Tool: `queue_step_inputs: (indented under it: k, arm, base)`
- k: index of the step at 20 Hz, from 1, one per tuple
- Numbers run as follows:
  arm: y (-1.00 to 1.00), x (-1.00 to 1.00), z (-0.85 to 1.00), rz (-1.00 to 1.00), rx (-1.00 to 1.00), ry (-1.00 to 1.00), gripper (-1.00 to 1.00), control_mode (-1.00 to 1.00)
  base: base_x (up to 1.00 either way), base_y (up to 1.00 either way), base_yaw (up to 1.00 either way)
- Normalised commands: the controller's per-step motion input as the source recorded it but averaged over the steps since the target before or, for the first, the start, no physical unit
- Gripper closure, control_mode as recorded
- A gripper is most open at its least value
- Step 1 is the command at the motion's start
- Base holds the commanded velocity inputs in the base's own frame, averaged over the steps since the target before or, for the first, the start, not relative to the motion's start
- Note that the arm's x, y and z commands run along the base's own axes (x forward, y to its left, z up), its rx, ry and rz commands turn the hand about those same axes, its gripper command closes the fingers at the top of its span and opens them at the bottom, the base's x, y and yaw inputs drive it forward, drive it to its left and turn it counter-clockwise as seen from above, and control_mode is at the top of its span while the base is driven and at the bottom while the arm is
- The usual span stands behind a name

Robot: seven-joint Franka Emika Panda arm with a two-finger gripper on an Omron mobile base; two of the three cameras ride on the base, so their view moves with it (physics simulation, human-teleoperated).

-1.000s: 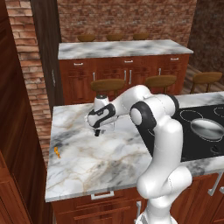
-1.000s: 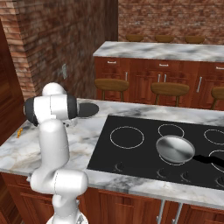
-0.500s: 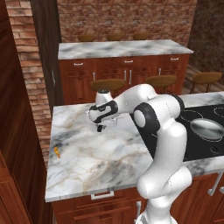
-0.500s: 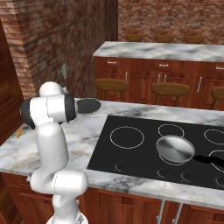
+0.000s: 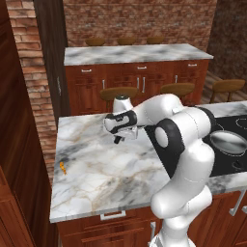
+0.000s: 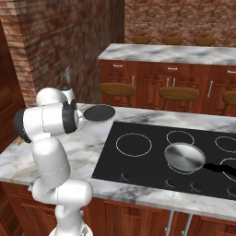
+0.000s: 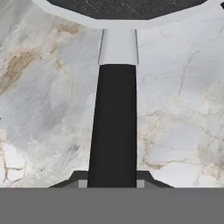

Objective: Place both pans onto different burners. Then place the bell pepper and the shrimp on different pans.

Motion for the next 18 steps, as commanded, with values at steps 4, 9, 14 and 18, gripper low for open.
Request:
queue_step_inputs:
  k: [4, 9, 14, 18]
  arm:
    - [-0.44, -0.52, 0.13, -0.18, 0.00, 0.00, 1.00, -1.00]
    - [-0.46, -0.54, 0.15, -0.17, 0.01, 0.00, 1.00, -1.00]
    - [-0.46, -0.56, 0.09, -0.17, 0.00, 0.00, 1.00, -1.00]
    - [-0.44, -0.45, 0.05, -0.17, 0.00, 0.00, 1.00, -1.00]
  base:
    - [0.00, 0.00, 0.00]
    - [0.00, 0.00, 0.00]
    - [0.00, 0.00, 0.00]
    - [0.00, 0.00, 0.00]
